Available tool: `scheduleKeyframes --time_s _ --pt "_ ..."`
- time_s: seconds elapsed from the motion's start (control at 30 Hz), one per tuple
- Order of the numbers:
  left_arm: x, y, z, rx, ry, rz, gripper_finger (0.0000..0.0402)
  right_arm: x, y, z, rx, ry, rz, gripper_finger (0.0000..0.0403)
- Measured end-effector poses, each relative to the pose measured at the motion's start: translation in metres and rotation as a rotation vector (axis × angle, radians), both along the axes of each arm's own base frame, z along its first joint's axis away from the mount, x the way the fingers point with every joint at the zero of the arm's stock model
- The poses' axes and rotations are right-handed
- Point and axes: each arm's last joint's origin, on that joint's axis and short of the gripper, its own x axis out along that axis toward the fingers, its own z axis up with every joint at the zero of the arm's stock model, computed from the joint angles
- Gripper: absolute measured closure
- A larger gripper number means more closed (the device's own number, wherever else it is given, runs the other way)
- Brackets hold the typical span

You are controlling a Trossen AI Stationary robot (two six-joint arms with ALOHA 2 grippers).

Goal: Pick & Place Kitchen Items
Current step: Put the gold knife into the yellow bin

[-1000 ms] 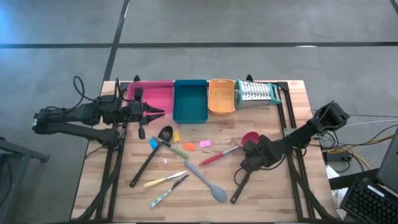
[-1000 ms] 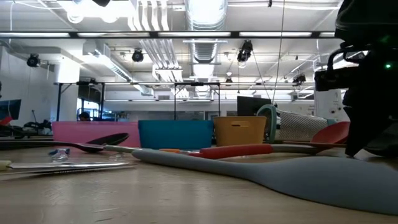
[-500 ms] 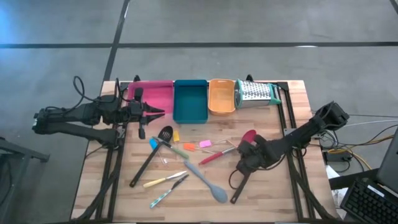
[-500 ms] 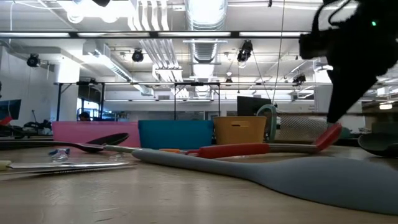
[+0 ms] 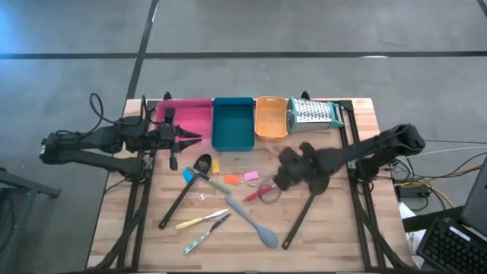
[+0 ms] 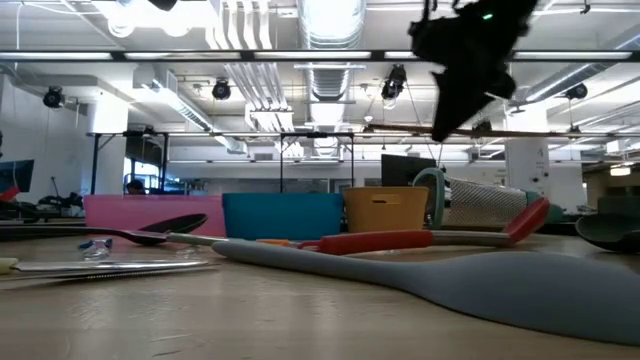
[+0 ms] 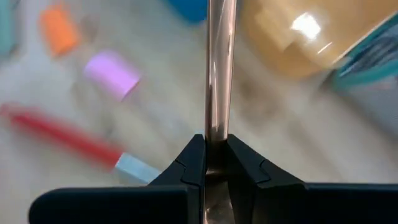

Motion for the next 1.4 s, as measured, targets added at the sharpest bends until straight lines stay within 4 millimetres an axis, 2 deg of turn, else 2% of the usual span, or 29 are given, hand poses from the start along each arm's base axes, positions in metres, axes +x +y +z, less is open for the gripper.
scheduleKeyframes --time_s 0.13,0.3,0.47,0.6,0.87,1.13,1.4 --pt "0.000 0.000 0.000 0.000 0.000 0.000 0.0348 0.016 -0.038 0.011 -0.040 -0.101 -0.058 0.0375" --pt "0.000 0.000 0.000 0.000 0.001 0.000 0.0348 0.036 -0.083 0.022 -0.112 -0.335 -0.094 0.0375" --pt "0.000 0.000 0.000 0.000 0.001 0.000 0.0348 0.037 -0.125 0.023 -0.222 -0.471 -0.197 0.0375" --pt "0.000 0.000 0.000 0.000 0.002 0.000 0.0348 0.035 -0.152 0.017 -0.281 -0.463 -0.272 0.0375" --pt "0.000 0.000 -0.001 0.000 0.007 0.000 0.0348 0.044 -0.187 -0.003 -0.324 -0.356 -0.278 0.0375" --pt "0.000 0.000 -0.001 0.000 0.006 0.000 0.0348 0.060 -0.220 -0.032 -0.271 -0.257 -0.246 0.0375" --pt "0.000 0.000 -0.001 0.000 0.006 0.000 0.0348 0.056 -0.235 -0.063 -0.172 -0.185 -0.258 0.0375"
